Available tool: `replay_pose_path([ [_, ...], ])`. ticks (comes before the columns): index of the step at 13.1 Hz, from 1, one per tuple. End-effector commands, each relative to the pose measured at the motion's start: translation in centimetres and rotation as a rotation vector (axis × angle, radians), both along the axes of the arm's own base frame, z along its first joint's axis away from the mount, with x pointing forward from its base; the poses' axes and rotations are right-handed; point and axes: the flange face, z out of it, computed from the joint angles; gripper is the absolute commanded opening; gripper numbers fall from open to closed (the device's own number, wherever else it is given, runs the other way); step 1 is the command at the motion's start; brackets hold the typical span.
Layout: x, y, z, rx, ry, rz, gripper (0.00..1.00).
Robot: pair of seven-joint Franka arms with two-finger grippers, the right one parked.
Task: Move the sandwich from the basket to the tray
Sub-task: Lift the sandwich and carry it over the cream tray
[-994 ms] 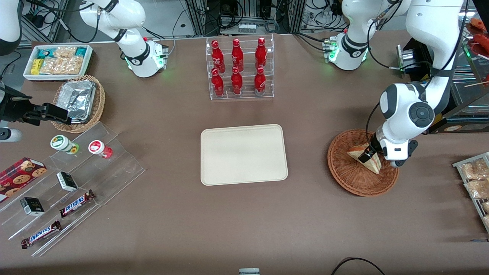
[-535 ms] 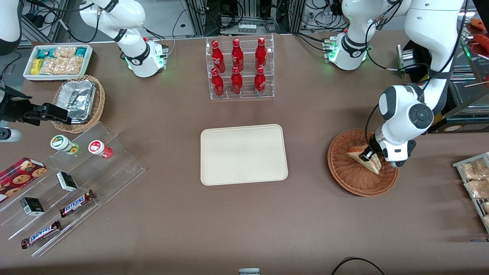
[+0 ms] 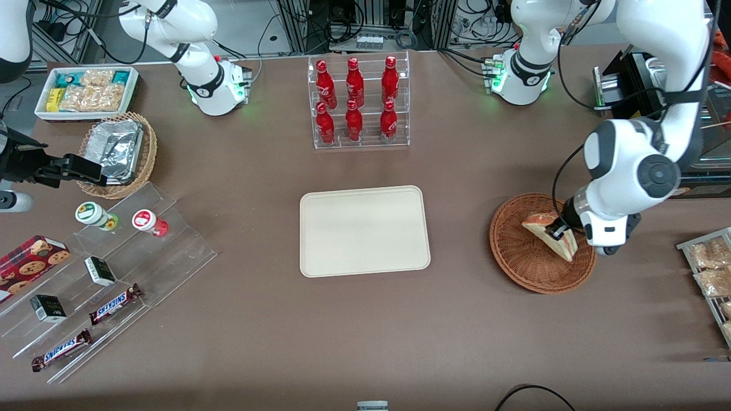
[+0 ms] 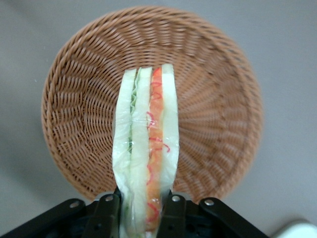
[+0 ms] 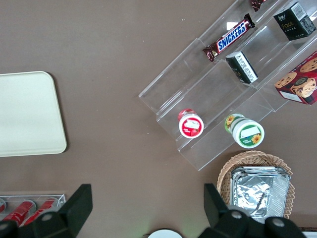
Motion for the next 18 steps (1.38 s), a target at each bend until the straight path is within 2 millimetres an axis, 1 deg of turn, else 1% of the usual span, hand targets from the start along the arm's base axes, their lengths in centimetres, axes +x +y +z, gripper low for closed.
replay_pose_path([
  [1, 1.5, -3.2, 2.7, -0.019, 0.017, -0.154, 0.0],
  [2, 1.5, -5.2, 2.5, -0.022, 0.015, -0.195, 0.0],
  [4, 1.1, -10.7, 1.3, -0.02, 0.027, -0.295, 0.0],
  [5, 1.0, -13.0, 1.0, -0.021, 0.027, -0.333, 0.0],
  [6, 0.7, -16.8, 0.1, -0.023, 0.031, -0.391, 0.0],
  [8, 0.3, -23.4, -1.0, -0.028, 0.03, -0.473, 0.0],
  [9, -0.2, -27.0, -1.6, -0.032, 0.024, -0.523, 0.0],
  [11, -1.1, -33.0, -3.0, -0.049, 0.02, -0.581, 0.0],
  [12, -1.7, -35.4, -4.1, -0.049, 0.023, -0.577, 0.0],
  [13, -2.0, -37.3, -5.1, -0.048, 0.024, -0.558, 0.0],
  [14, -2.9, -39.8, -5.8, -0.05, 0.022, -0.57, 0.0],
  [15, -3.5, -41.7, -6.2, -0.052, 0.016, -0.57, 0.0],
  [16, -3.9, -42.8, -6.6, -0.054, 0.016, -0.558, 0.0],
  [18, -5.4, -45.4, -7.1, -0.057, 0.011, -0.57, 0.0],
])
